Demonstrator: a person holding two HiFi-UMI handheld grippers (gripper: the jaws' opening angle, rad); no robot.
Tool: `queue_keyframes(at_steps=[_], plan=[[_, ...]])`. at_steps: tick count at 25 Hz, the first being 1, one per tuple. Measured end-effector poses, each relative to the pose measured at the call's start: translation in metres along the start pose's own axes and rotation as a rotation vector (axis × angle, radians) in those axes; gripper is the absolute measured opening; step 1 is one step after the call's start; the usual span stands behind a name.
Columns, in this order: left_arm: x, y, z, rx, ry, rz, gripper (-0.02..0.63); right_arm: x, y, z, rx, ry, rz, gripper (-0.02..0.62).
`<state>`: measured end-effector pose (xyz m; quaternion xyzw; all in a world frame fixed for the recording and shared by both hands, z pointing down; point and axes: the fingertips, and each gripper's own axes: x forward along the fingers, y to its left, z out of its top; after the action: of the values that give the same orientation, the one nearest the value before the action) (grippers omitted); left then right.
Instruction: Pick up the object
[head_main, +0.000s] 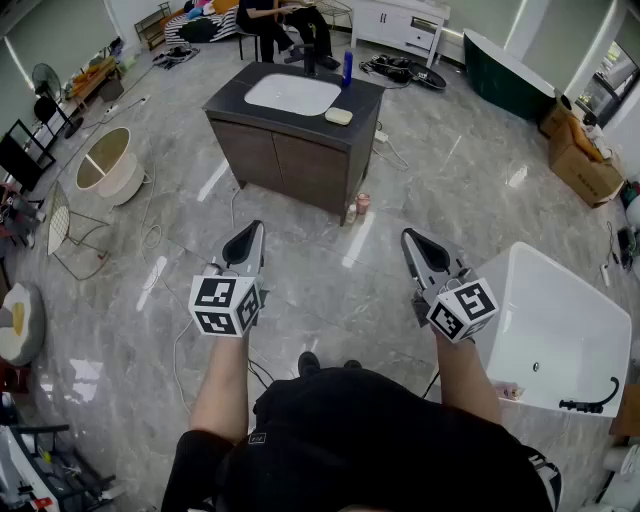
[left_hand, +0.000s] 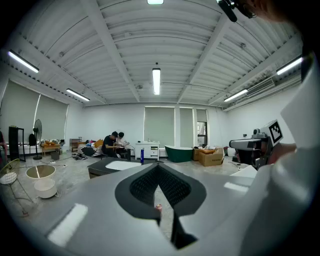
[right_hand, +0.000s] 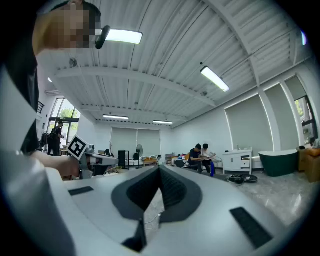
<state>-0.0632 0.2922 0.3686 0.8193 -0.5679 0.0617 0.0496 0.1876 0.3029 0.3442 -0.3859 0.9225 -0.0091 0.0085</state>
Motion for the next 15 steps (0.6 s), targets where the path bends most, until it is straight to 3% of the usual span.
queue_keyframes(at_steps=[15], plan=[[-0.001,0.008,-0.002,-0.025,0.002,-0.043,0.012,0.015,0.001,0.006,-0.009,-0.002,-0.045,0.012]])
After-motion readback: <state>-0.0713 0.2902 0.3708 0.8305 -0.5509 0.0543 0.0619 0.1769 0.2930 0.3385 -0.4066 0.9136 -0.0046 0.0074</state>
